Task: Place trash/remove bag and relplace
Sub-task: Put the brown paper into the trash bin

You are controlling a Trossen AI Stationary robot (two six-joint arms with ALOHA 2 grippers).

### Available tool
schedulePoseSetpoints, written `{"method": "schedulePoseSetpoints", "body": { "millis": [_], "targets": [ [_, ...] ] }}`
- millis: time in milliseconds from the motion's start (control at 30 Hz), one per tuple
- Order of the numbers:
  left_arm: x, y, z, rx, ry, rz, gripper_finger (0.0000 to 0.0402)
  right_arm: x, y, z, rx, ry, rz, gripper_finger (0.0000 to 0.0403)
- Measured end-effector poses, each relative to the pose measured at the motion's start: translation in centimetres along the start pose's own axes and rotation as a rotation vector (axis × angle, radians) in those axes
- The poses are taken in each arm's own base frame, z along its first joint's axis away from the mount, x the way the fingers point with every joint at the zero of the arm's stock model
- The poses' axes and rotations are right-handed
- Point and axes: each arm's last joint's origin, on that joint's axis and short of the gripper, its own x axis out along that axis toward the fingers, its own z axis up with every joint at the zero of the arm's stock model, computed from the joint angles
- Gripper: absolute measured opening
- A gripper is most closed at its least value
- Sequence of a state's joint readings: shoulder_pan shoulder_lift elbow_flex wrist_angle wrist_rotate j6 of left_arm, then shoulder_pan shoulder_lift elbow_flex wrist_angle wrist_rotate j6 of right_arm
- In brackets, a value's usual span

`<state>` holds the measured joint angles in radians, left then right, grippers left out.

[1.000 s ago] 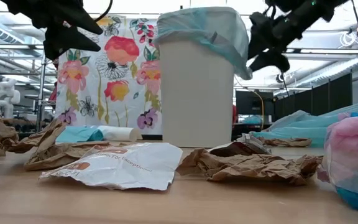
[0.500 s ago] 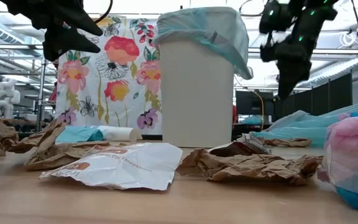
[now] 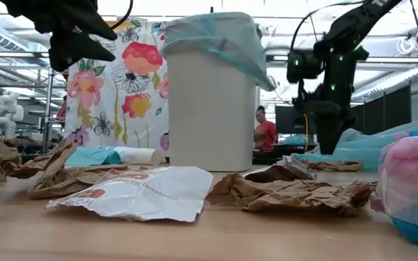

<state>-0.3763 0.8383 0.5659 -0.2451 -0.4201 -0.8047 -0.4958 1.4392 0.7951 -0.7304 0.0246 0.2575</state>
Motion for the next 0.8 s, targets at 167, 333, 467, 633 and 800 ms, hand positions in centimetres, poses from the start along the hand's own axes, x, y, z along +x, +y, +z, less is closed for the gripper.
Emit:
{"method": "schedulePoseSetpoints", "body": {
  "millis": [167,333,467,633,800],
  "targets": [
    [0.0,0.0,0.0,0.001,0.004,-0.002,0.0178,1.6,-0.4,0.2,0.012,0.042,-0.014,0.0204],
    [0.0,0.0,0.0,0.002,0.006,0.000,0.0178,3.2,-0.4,0.4,0.024,0.104,-0.023,0.0151],
    [0.0,0.0,0.0,0.000,0.002,-0.004,0.0178,3.0,-0.1,0.2,0.063,0.119,0.003,0.0033],
    [0.0,0.0,0.0,-0.001,0.001,-0.004,0.0178,-0.4,0.8,-1.2,0.121,0.076,0.037,0.0011],
    [0.1,0.0,0.0,-0.001,-0.004,0.003,0.0178,-5.7,2.0,-3.8,0.165,0.001,0.091,0.0003]
  ]
}}
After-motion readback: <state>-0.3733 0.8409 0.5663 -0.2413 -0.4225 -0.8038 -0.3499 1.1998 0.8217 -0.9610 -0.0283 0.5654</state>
